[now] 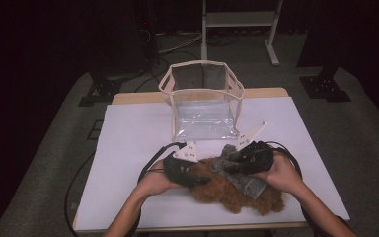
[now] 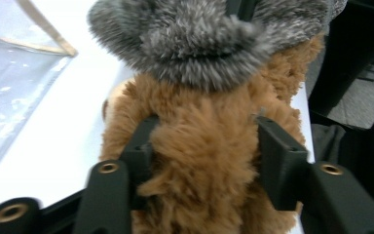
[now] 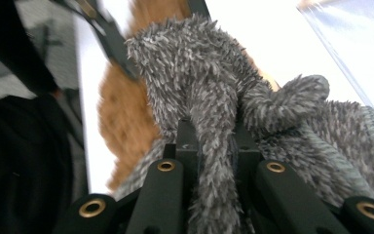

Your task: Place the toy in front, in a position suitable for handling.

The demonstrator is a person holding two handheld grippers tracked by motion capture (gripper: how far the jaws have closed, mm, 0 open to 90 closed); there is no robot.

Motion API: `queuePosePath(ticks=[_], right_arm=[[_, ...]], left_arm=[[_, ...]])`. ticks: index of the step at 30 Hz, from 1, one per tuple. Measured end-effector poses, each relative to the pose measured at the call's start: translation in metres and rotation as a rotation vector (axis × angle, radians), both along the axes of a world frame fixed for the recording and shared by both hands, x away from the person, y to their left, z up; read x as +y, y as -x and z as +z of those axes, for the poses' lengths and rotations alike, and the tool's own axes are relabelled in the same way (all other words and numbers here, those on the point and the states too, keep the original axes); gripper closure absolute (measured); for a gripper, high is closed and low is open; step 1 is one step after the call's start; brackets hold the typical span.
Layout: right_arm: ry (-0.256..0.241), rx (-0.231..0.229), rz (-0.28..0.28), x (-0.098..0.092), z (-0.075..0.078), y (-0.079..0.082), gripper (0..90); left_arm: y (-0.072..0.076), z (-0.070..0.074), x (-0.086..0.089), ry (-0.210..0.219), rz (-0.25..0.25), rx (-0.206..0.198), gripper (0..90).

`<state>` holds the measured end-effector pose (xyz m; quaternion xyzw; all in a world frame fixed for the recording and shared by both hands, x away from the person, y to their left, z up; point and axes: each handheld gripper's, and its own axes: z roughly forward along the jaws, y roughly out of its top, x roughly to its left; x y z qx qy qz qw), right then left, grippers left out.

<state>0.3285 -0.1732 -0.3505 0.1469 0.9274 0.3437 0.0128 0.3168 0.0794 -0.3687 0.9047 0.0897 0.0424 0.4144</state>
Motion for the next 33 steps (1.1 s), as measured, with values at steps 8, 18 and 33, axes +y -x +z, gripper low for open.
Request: queuePosePath(ticks=[8, 18, 33], right_arm=[[-0.058, 0.046, -0.019, -0.015, -0.002, -0.005, 78.5], [-0.095, 0.024, 0.060, 0.020, 0.014, -0.008, 78.2], [-0.061, 0.009, 0.013, -0.012, 0.014, -0.001, 77.9]], left_arm=[[-0.001, -0.006, 0.010, -0.003, 0.015, 0.031, 44.8], [-0.002, -0.011, 0.003, -0.003, -0.013, 0.046, 48.7], [-0.002, -0.011, -0.003, 0.002, -0.020, 0.043, 49.0]])
